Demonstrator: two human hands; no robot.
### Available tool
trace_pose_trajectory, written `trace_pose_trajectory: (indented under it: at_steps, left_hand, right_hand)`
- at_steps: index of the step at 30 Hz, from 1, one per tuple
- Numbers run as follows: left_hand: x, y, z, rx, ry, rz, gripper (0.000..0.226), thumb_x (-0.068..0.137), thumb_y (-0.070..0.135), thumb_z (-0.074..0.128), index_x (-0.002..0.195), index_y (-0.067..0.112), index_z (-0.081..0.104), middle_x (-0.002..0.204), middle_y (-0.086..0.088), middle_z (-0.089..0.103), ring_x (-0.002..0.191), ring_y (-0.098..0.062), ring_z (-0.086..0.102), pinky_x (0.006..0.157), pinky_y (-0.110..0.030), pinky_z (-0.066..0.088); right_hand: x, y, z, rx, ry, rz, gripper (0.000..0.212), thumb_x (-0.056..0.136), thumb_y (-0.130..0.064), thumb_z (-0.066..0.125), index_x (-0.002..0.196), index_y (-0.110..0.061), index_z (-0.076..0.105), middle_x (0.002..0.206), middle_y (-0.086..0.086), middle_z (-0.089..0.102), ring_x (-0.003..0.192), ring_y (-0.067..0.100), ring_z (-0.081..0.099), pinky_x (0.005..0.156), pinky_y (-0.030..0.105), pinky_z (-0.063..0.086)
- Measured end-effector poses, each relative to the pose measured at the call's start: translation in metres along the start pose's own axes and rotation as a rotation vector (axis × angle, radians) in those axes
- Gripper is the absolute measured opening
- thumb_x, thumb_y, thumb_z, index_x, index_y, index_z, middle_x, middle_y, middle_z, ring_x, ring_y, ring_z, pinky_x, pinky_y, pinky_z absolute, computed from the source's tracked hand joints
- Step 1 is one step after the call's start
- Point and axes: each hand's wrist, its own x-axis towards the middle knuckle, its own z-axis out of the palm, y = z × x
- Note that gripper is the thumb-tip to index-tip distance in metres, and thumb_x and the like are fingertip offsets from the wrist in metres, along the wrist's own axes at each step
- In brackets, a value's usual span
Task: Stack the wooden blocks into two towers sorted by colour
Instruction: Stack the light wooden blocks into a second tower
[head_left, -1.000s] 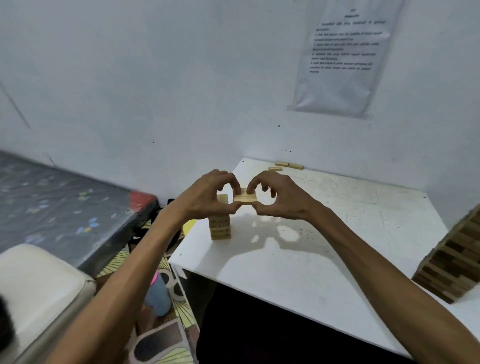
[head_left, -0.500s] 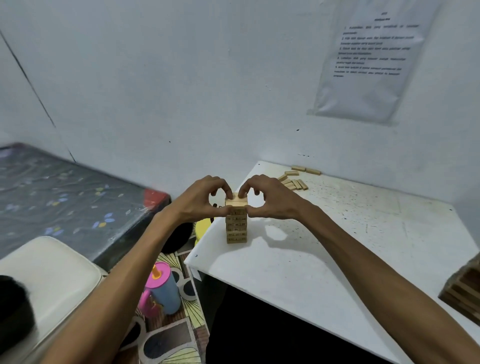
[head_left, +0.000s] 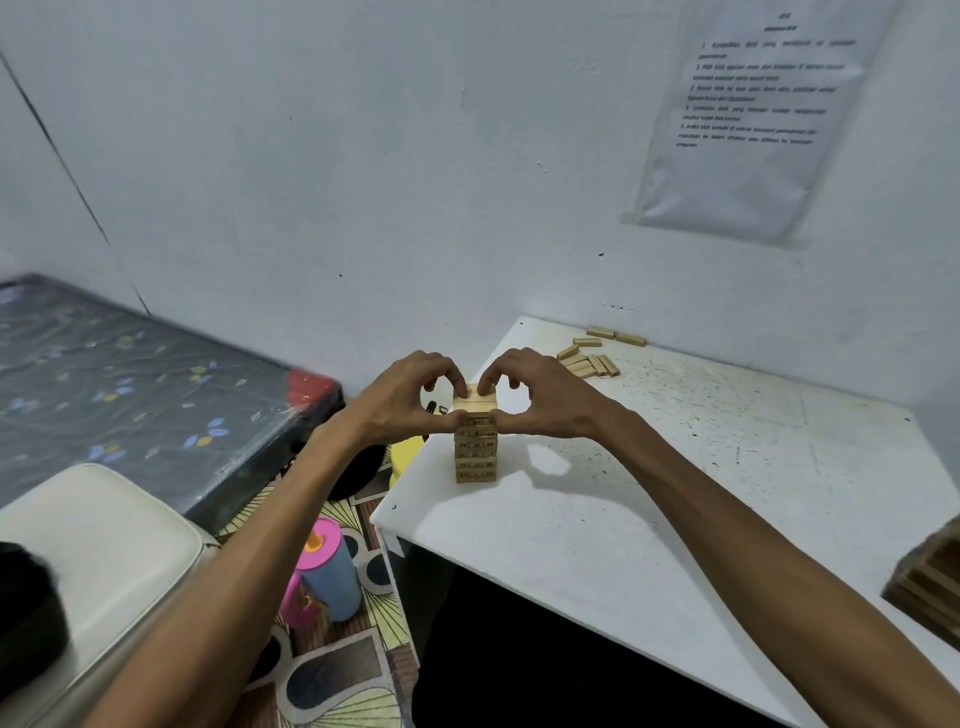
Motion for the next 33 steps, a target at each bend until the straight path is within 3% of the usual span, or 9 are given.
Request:
trace_pose_trajectory:
  at_steps: [11, 13, 17, 21, 27, 30, 33]
  left_hand:
    - [-0.001, -0.005, 0.003, -0.043, 0.005, -0.02, 0.034, 0.076, 0.057, 0.072, 0.104, 0.04, 0.064, 0.105, 0.008, 0.067, 0.096, -0.017, 0.053, 0.085, -0.044, 0.049]
    - [-0.001, -0.005, 0.003, -0.071, 0.01, -0.029, 0.034, 0.076, 0.056, 0.074, 0.104, 0.039, 0.065, 0.105, 0.006, 0.067, 0.096, -0.016, 0.054, 0.083, -0.039, 0.05]
    - [-0.004, -0.001, 0.004, -0.163, 0.027, -0.039, 0.034, 0.074, 0.051, 0.076, 0.102, 0.034, 0.068, 0.107, 0.009, 0.068, 0.094, -0.014, 0.054, 0.065, -0.015, 0.046]
    - [-0.004, 0.0, 0.004, -0.191, 0.043, -0.077, 0.033, 0.08, 0.033, 0.085, 0.107, 0.026, 0.068, 0.103, 0.015, 0.065, 0.087, -0.006, 0.054, 0.062, -0.012, 0.043]
    - [-0.008, -0.003, 0.004, -0.192, 0.014, -0.114, 0.071, 0.076, 0.056, 0.079, 0.136, 0.031, 0.051, 0.126, 0.02, 0.067, 0.112, -0.008, 0.06, 0.079, -0.023, 0.047]
    - [-0.008, 0.002, 0.0, -0.19, 0.031, -0.135, 0.072, 0.083, 0.069, 0.063, 0.141, 0.028, 0.049, 0.133, 0.018, 0.065, 0.12, -0.003, 0.06, 0.092, -0.029, 0.048]
    - [-0.004, 0.009, -0.006, -0.163, 0.058, -0.111, 0.061, 0.091, 0.068, 0.054, 0.139, 0.029, 0.055, 0.134, 0.02, 0.063, 0.121, 0.0, 0.059, 0.097, -0.032, 0.047]
  right_hand:
    - [0.0, 0.003, 0.001, 0.013, -0.018, 0.006, 0.033, 0.081, -0.044, 0.072, 0.112, -0.039, 0.061, 0.115, -0.022, 0.058, 0.102, 0.006, 0.051, 0.074, 0.021, 0.037]
    - [-0.001, 0.003, 0.0, 0.018, -0.024, 0.006, 0.033, 0.08, -0.045, 0.071, 0.112, -0.04, 0.061, 0.115, -0.022, 0.058, 0.102, 0.006, 0.051, 0.074, 0.021, 0.037]
    - [-0.002, 0.002, 0.001, 0.032, -0.022, 0.009, 0.034, 0.08, -0.047, 0.071, 0.112, -0.039, 0.061, 0.114, -0.022, 0.058, 0.101, 0.007, 0.053, 0.074, 0.022, 0.039]
    - [-0.003, 0.001, 0.002, 0.062, -0.016, 0.033, 0.044, 0.078, -0.053, 0.07, 0.116, -0.036, 0.057, 0.116, -0.022, 0.06, 0.103, 0.007, 0.055, 0.073, 0.022, 0.041]
    - [-0.007, 0.0, 0.004, 0.102, 0.004, 0.086, 0.061, 0.086, -0.049, 0.075, 0.138, -0.036, 0.044, 0.128, -0.018, 0.058, 0.113, 0.006, 0.054, 0.079, 0.019, 0.039]
    - [-0.011, 0.002, 0.003, 0.114, 0.027, 0.121, 0.056, 0.092, -0.053, 0.064, 0.142, -0.039, 0.045, 0.131, -0.018, 0.057, 0.116, 0.004, 0.053, 0.085, 0.024, 0.041]
    - [-0.016, 0.002, -0.003, 0.102, 0.053, 0.134, 0.048, 0.094, -0.062, 0.052, 0.137, -0.041, 0.051, 0.131, -0.022, 0.059, 0.119, 0.003, 0.053, 0.091, 0.031, 0.046]
